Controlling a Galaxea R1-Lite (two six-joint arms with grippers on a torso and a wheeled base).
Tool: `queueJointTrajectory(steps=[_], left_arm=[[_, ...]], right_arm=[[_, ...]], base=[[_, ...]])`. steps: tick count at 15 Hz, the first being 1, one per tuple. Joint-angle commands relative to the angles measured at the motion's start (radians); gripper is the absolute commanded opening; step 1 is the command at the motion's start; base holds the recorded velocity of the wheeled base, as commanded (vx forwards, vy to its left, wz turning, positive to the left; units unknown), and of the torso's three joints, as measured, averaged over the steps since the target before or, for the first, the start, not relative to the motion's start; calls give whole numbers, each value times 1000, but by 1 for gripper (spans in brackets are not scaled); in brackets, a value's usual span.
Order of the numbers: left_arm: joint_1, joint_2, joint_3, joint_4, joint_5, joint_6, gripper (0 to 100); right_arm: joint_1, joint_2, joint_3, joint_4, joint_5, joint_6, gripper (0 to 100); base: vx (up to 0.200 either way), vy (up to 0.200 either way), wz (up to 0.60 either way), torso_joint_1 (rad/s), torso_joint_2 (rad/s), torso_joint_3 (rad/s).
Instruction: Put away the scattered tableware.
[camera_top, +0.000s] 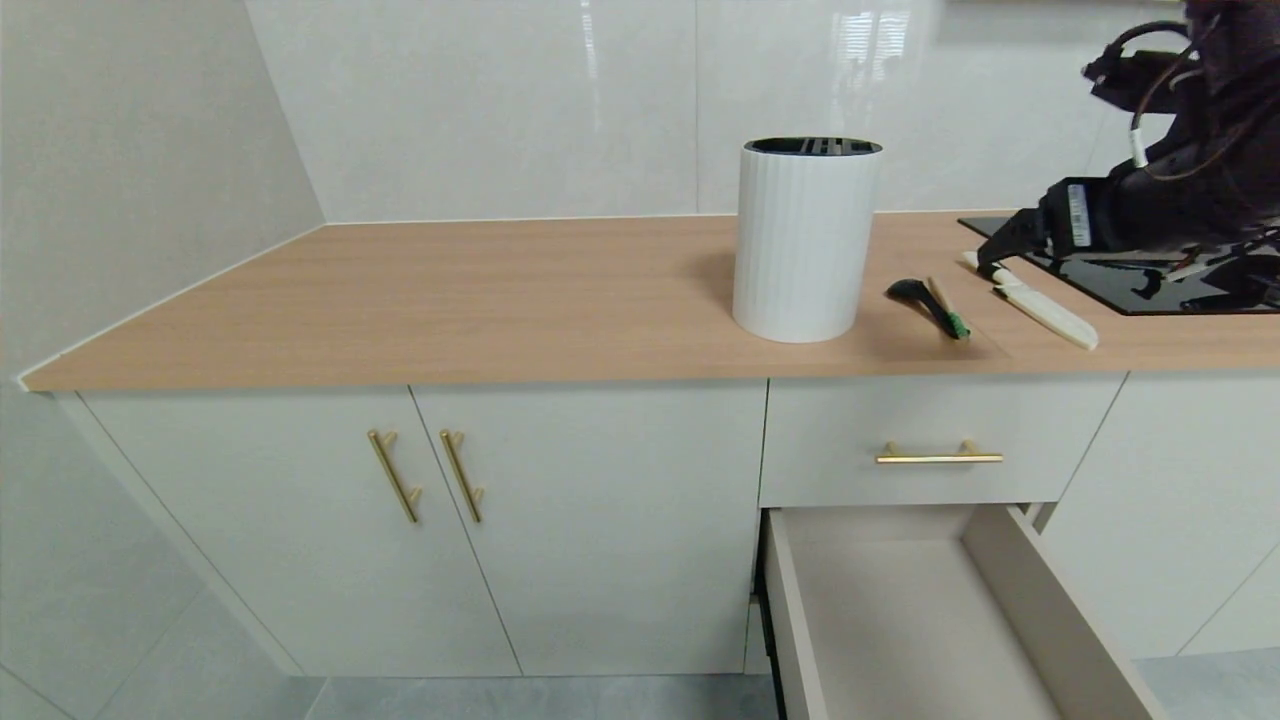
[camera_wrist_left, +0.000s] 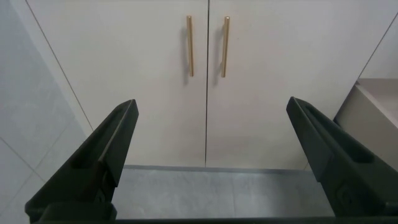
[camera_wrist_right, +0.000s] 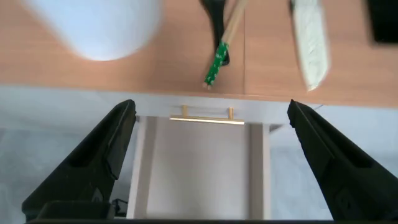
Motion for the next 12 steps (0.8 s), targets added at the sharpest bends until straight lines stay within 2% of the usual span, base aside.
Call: queueJointTrajectory(steps=[1, 12], left_arm=[[0, 1, 0, 0, 0, -1, 100], [0, 1, 0, 0, 0, 0, 100]], right_arm=[[0, 103, -19, -3, -1, 42, 100], [0, 159, -16, 0, -14, 70, 100]], base=[[0, 0, 0, 0, 0, 0], [0, 0, 0, 0, 0, 0]])
